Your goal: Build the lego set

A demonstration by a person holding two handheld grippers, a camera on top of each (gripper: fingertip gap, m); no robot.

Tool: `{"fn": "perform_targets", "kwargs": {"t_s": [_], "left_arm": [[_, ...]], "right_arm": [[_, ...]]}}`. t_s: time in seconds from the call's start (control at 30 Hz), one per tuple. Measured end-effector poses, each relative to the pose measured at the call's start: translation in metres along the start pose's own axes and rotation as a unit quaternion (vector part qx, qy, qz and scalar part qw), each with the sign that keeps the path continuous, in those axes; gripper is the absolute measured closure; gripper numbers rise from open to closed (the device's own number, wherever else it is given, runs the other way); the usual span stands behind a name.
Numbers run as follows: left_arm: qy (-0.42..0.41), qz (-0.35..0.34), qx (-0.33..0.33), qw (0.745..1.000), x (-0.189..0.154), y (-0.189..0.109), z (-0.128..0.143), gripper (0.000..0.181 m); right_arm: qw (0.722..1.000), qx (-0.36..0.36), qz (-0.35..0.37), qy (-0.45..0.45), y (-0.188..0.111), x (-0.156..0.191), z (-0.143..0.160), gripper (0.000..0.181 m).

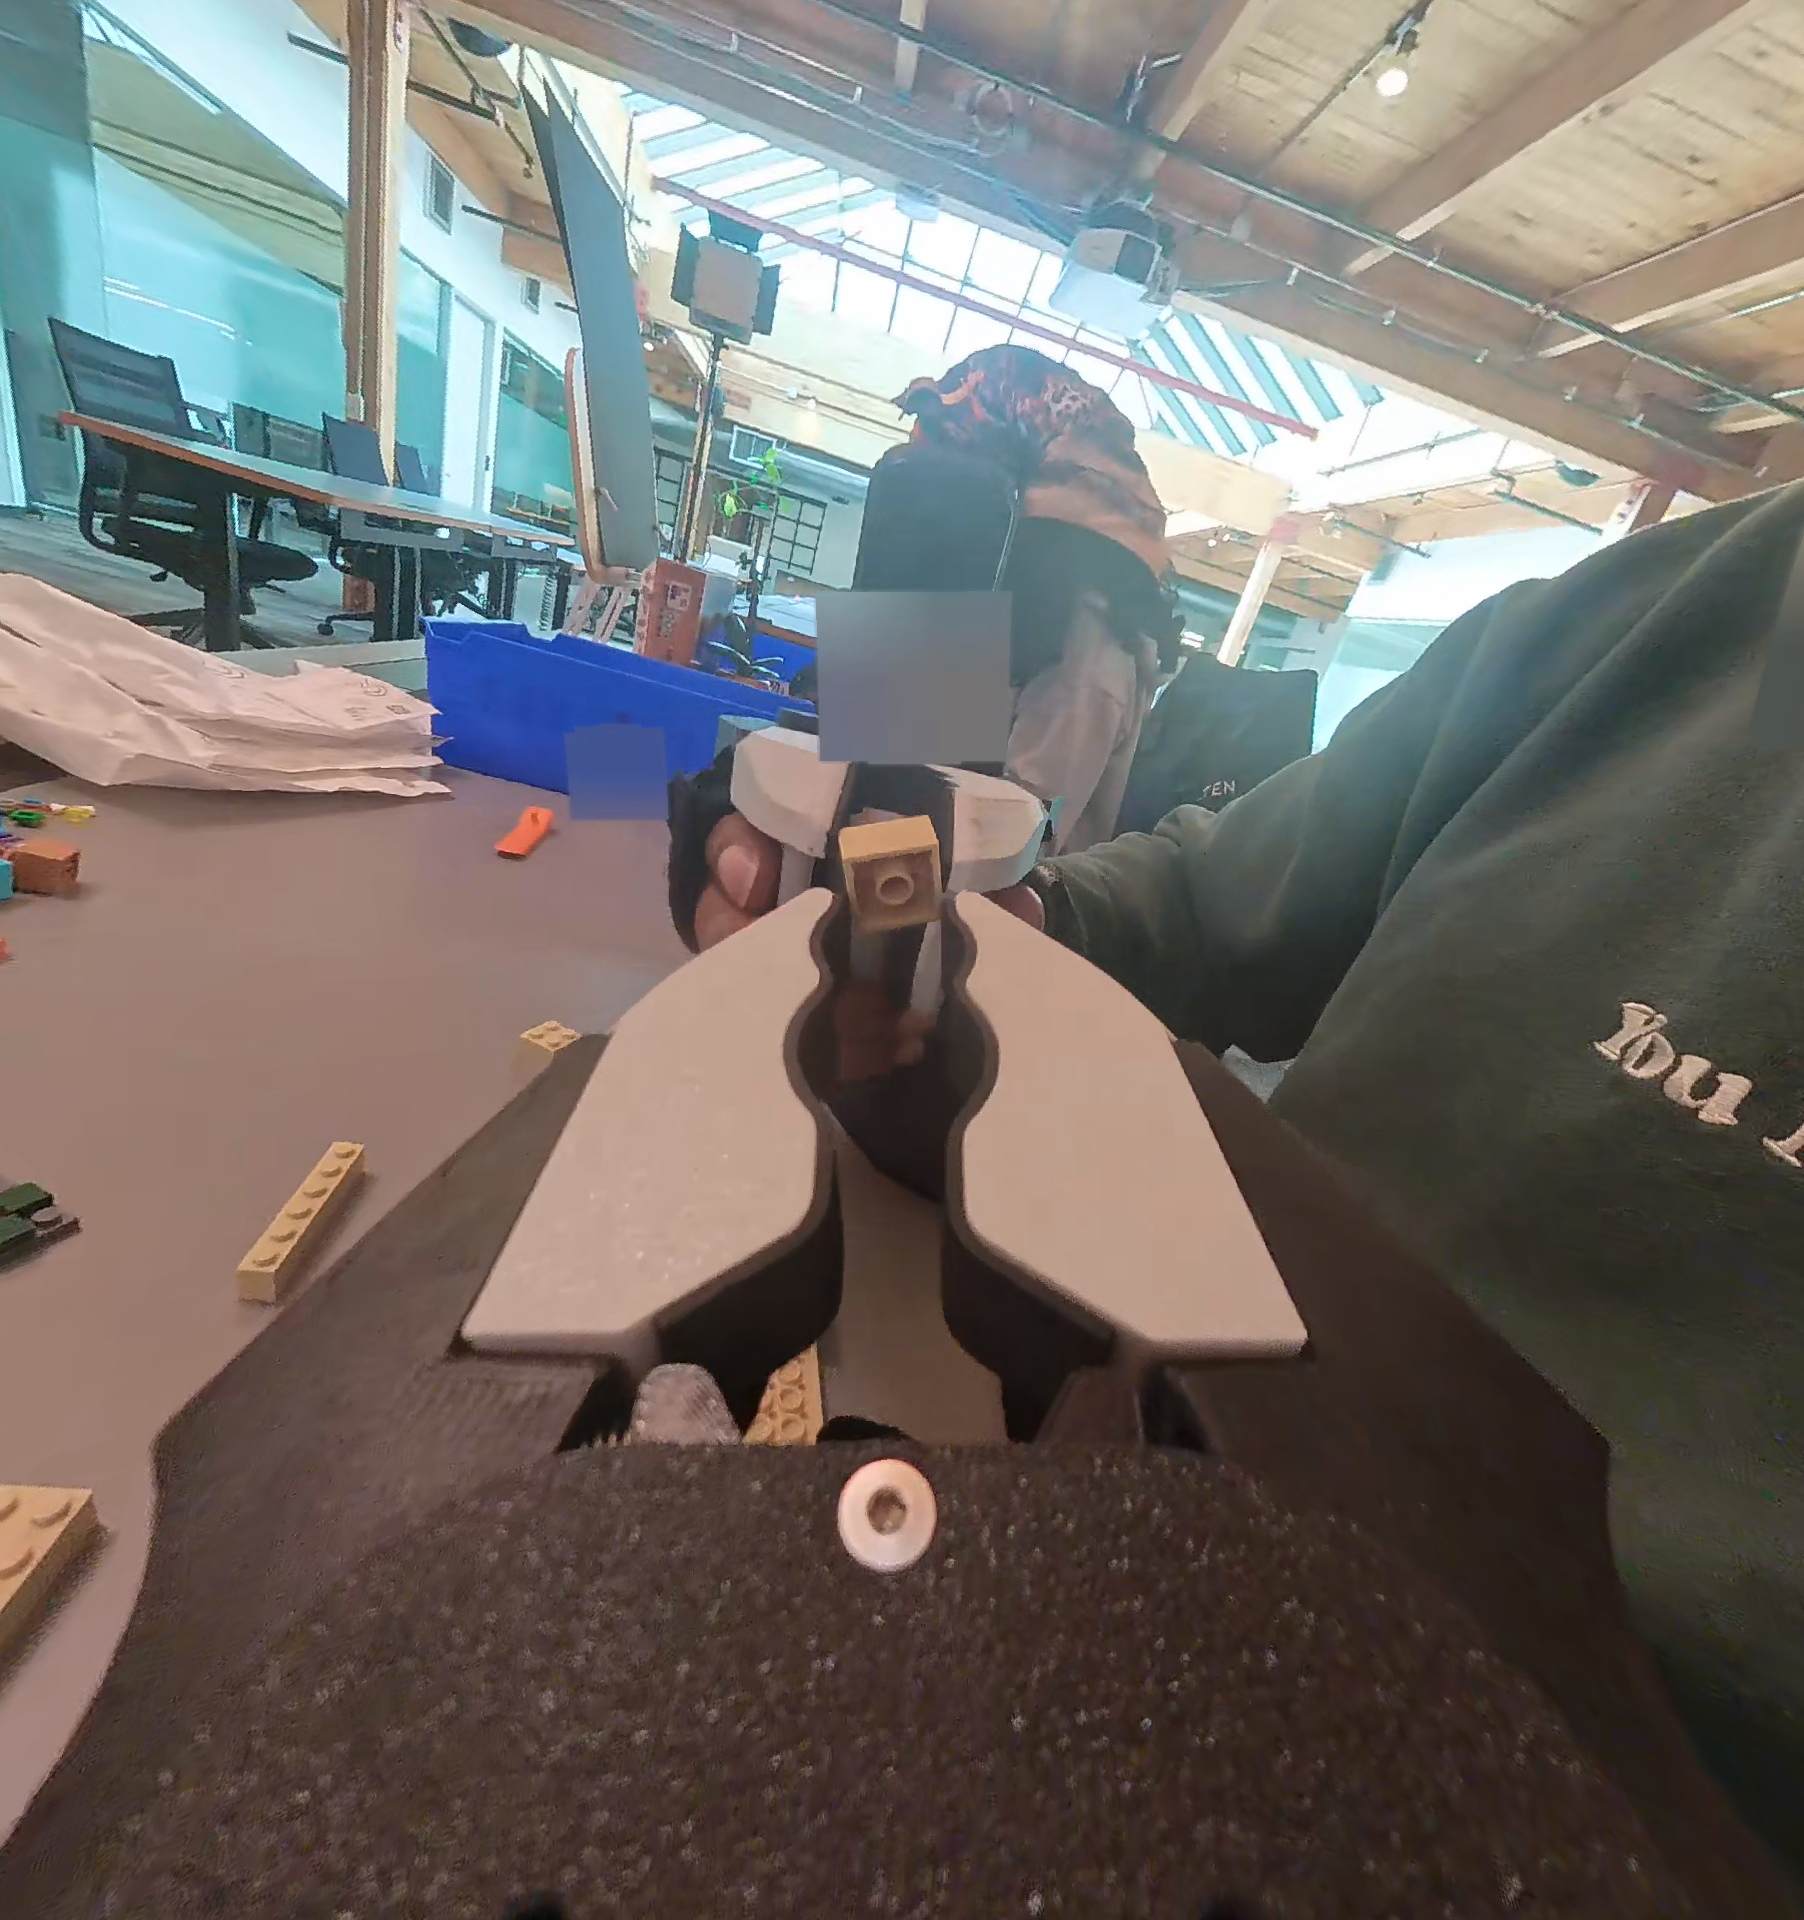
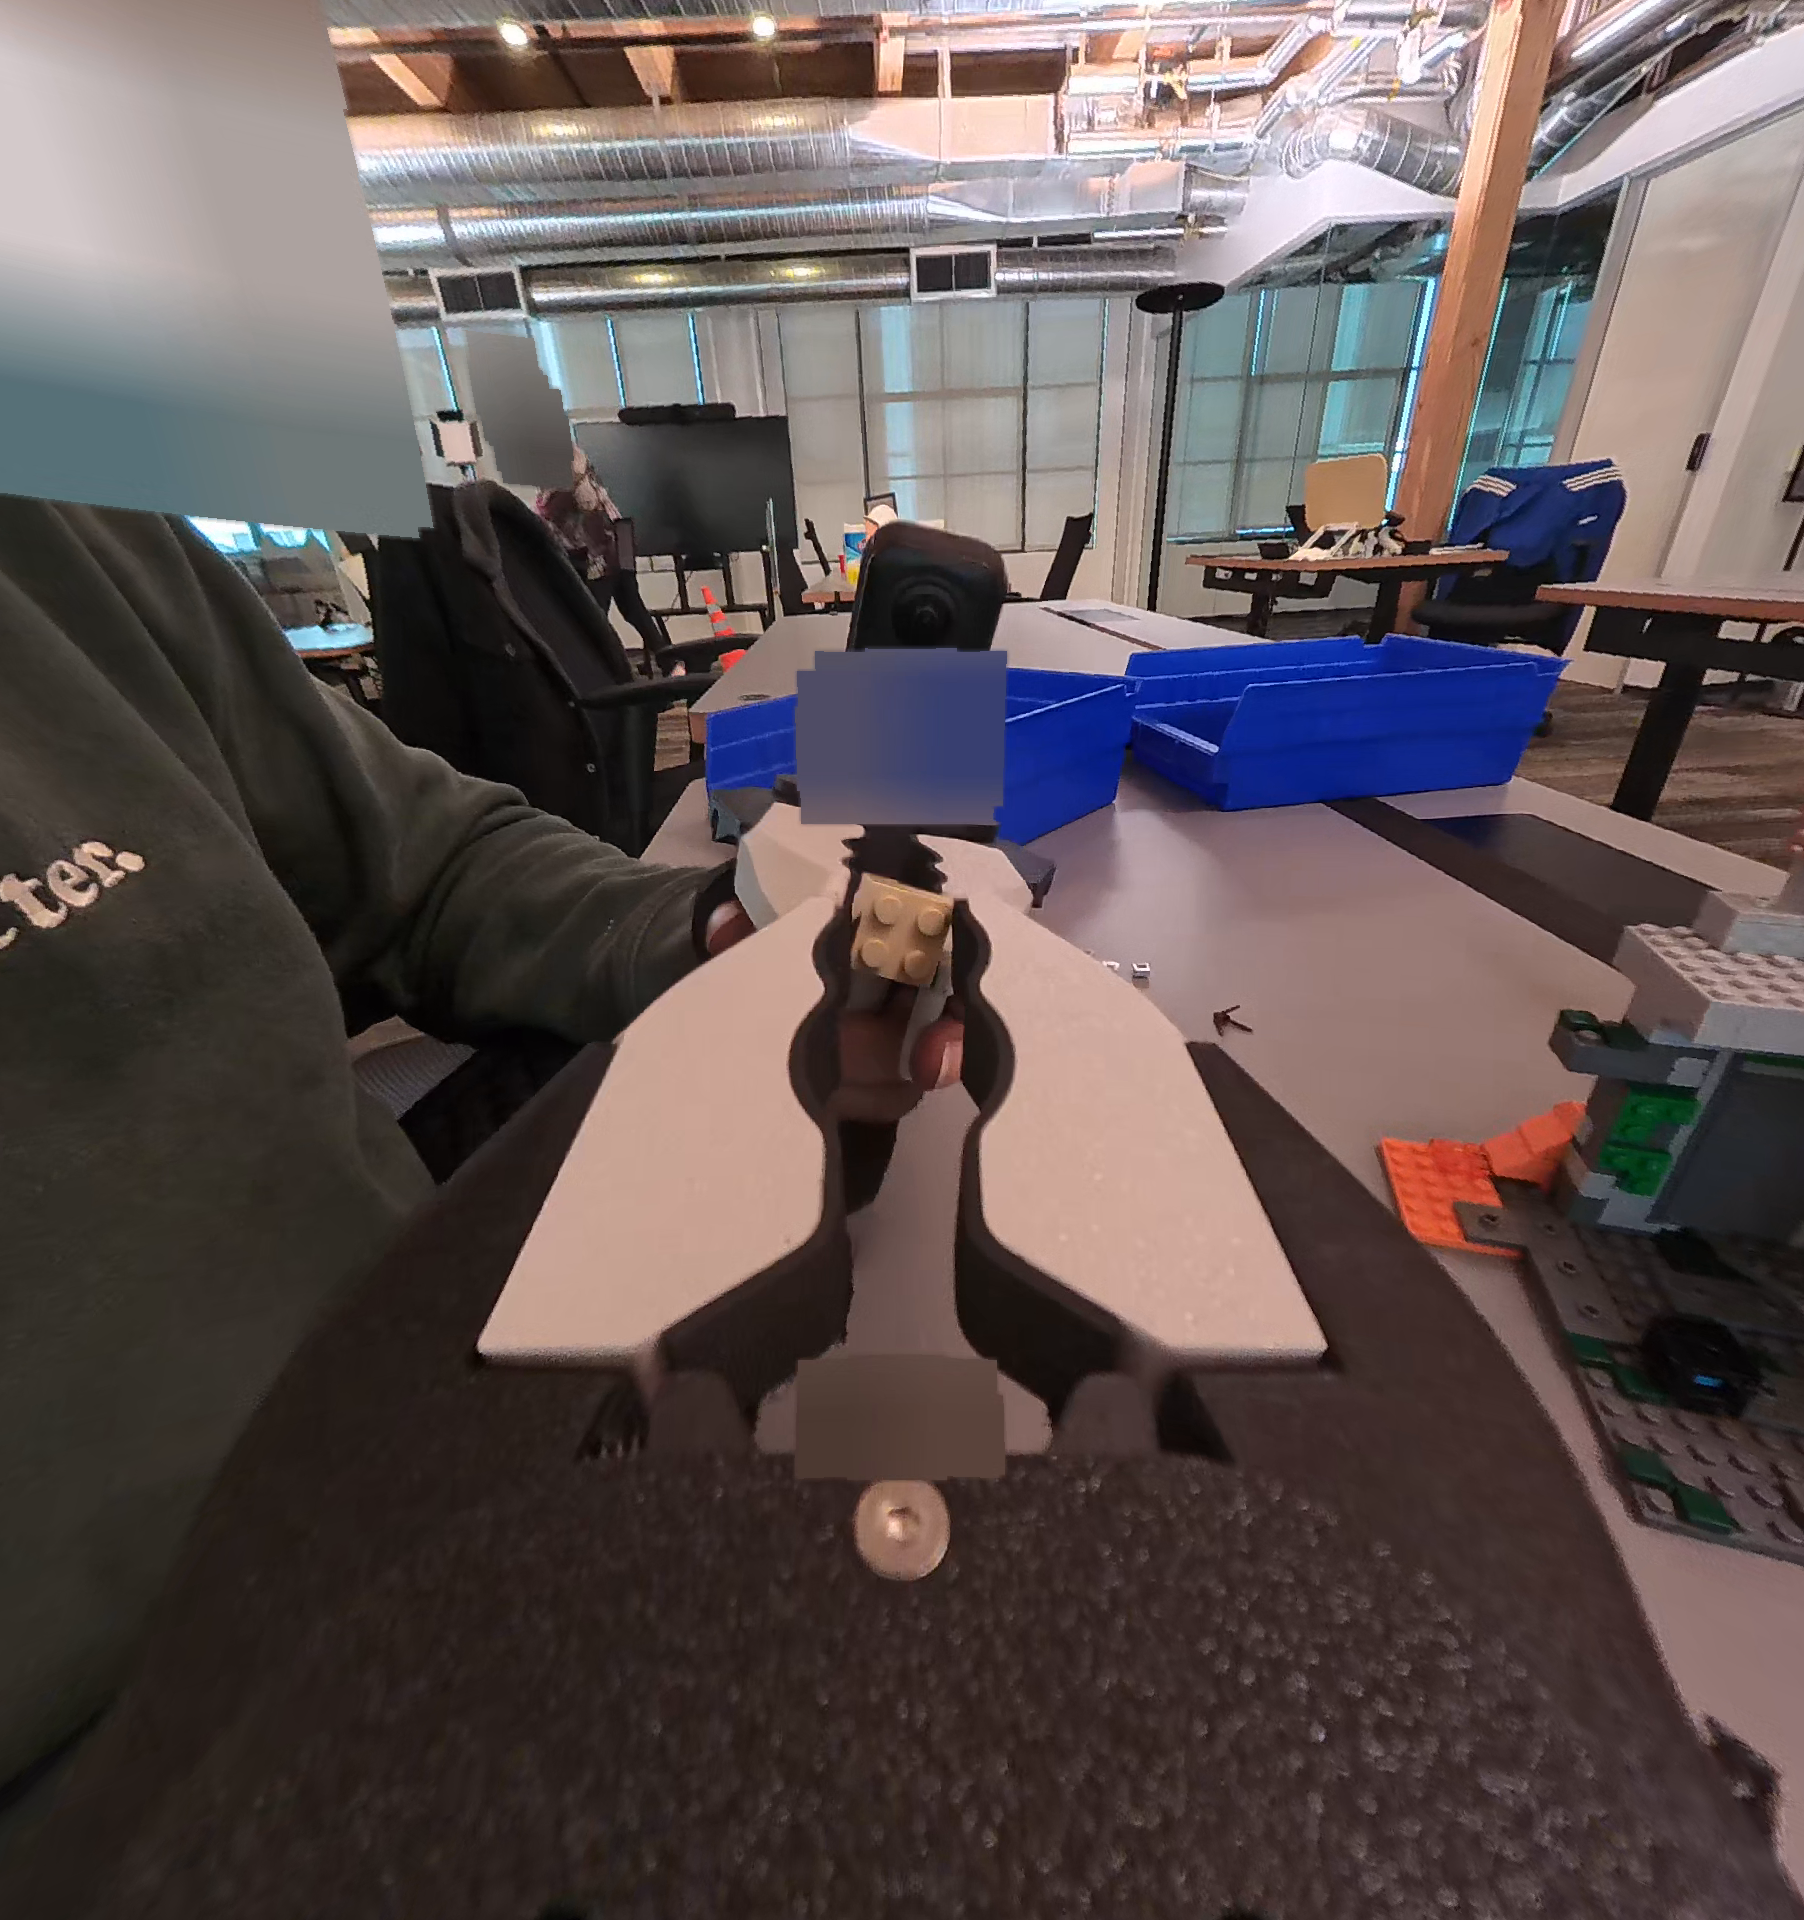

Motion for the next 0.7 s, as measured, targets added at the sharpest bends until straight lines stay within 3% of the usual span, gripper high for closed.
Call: {"fn": "perform_targets", "kwargs": {"t_s": [0.13,0.27,0.5,0.6,0.7], "left_arm": [[0.022,-0.018,0.037,0.999,0.004,0.000,0.006,0.166],[0.091,-0.065,0.124,0.986,0.010,0.003,0.022,0.166],[0.131,-0.099,0.245,0.956,0.015,0.009,0.054,0.165],[0.139,-0.103,0.259,0.950,0.016,0.009,0.057,0.166],[0.138,-0.103,0.265,0.949,0.016,0.008,0.060,0.166]], "right_arm": [[0.998,0.051,-0.008,-0.024,-0.005,-0.002,0.006,0.164],[0.983,0.168,-0.038,-0.057,-0.015,-0.003,0.018,0.163],[0.914,0.374,-0.115,-0.108,-0.021,0.004,0.036,0.157],[0.893,0.414,-0.131,-0.117,-0.021,0.005,0.050,0.158],[0.897,0.406,-0.124,-0.122,-0.020,0.004,0.055,0.165]]}}
Point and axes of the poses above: each gripper's, where its closed fingertips meet, y out along the fingers, z out of its underside, x = y × z across the jaws, the point moved 3 cm from there along -y, back along the fingers, and after that the axes turned 4 degrees about -y, right-handed, at the moved point
